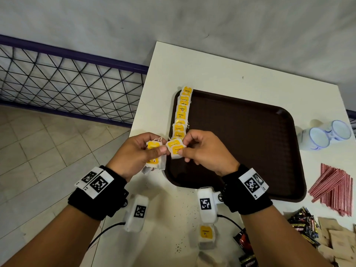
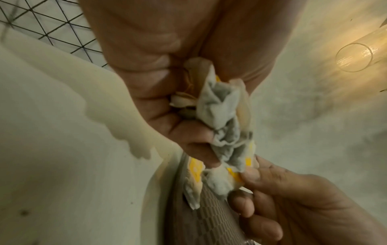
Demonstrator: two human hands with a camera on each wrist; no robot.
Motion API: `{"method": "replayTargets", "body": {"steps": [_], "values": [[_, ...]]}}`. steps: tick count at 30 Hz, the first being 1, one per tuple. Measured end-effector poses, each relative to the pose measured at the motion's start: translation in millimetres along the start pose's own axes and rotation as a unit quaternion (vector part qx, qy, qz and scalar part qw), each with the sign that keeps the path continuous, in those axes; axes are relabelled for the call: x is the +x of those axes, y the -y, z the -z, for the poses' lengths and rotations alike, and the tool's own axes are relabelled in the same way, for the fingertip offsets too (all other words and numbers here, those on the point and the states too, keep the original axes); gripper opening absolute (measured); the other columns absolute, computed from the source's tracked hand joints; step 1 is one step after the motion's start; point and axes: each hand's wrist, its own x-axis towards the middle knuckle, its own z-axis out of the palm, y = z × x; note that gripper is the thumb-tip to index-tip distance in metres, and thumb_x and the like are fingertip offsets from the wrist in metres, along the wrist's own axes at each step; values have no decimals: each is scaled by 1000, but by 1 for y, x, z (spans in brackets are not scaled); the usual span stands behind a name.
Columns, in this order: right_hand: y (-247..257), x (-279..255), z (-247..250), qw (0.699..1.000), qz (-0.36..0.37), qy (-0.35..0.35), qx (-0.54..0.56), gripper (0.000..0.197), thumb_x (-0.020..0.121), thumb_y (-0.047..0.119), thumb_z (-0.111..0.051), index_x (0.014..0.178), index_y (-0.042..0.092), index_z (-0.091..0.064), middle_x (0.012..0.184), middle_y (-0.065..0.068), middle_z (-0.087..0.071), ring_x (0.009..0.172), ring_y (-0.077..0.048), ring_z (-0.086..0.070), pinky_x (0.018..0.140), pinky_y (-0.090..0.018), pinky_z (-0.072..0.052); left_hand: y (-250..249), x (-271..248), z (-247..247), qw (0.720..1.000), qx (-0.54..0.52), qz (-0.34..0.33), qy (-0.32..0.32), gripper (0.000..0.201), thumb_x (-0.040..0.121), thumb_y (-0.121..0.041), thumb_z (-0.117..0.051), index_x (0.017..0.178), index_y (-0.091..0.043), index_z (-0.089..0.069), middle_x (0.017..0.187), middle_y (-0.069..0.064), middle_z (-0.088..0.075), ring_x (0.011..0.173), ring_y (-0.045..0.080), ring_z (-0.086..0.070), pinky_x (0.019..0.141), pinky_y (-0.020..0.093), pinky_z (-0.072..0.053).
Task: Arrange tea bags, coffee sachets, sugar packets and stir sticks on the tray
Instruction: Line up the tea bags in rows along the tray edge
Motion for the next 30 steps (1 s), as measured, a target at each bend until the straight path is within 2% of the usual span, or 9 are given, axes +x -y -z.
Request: {"method": "replayTargets", "body": {"steps": [2, 5, 7, 10, 14, 18, 25, 27, 30], "values": [[-2, 0, 0, 1000, -9, 7, 7, 17, 85, 3, -75, 94, -3, -61, 81, -23, -69, 59, -16, -65, 46, -25, -45, 2, -1, 2, 1000, 3, 2, 4, 16, 86, -1, -72, 100, -9, -73, 89, 8, -78, 72, 10, -71, 57, 20, -53], [-1, 0, -2, 999, 3, 34, 13, 15, 85, 2, -74, 93, -2, -63, 78, -19, -70, 61, -16, -66, 48, -24, -47, 4, 0, 1, 1000, 18, 2, 21, 25, 86, -3, -73, 106, -17, -73, 95, -1, -78, 81, 8, -71, 66, 20, -55], [1, 0, -3, 999, 11, 45, 14, 13, 87, 3, -73, 96, -2, -64, 79, -20, -71, 63, -17, -67, 49, -24, -48, 3, 0, -2, 999, 36, -7, 31, 24, 86, -5, -73, 105, -19, -75, 96, -1, -78, 82, 7, -70, 69, 20, -55], [2, 0, -4, 999, 8, 39, 30, 13, 89, 3, -71, 99, -3, -65, 79, -24, -71, 63, -19, -69, 49, -23, -50, 1, 0, -4, 998, 54, -15, 16, 13, 87, -10, -74, 97, -17, -78, 87, -1, -77, 74, 7, -68, 63, 20, -53], [0, -1, -7, 998, -7, 4, 62, 16, 89, 1, -70, 98, -9, -61, 76, -30, -69, 58, -21, -69, 48, -25, -52, -1, -1, -5, 999, 33, -17, -23, 10, 88, -8, -73, 91, -16, -77, 77, -5, -76, 64, 5, -66, 57, 18, -51], [-6, -4, -3, 997, -17, -14, 69, 18, 88, 1, -71, 97, -10, -60, 81, -30, -69, 62, -24, -71, 47, -26, -50, 0, -2, 1, 997, 12, -18, -73, 6, 89, -8, -72, 94, -8, -76, 72, 5, -71, 54, 15, -59, 50, 24, -47], [-15, -2, 3, 991, -91, 19, 97, 21, 89, -2, -68, 105, -12, -58, 89, -32, -70, 62, -23, -70, 50, -25, -54, 6, -7, 16, 993, 56, -9, -107, 6, 92, -14, -71, 90, -17, -75, 60, -3, -65, 46, 11, -52, 40, 21, -37], [-15, 3, -3, 989, -104, 17, 100, 16, 90, -3, -67, 102, -9, -58, 84, -31, -70, 59, -22, -70, 49, -25, -54, 8, -7, 13, 993, 61, -6, -105, 7, 92, -12, -71, 88, -16, -75, 58, -4, -63, 44, 12, -49, 38, 20, -35], [-17, 12, -10, 990, -111, -4, 83, 10, 90, -3, -67, 95, -2, -58, 71, -19, -68, 53, -22, -68, 46, -25, -54, 8, -9, 7, 993, 67, -8, -95, 7, 92, -9, -71, 87, -12, -75, 56, -7, -63, 43, 7, -50, 38, 17, -36]]}}
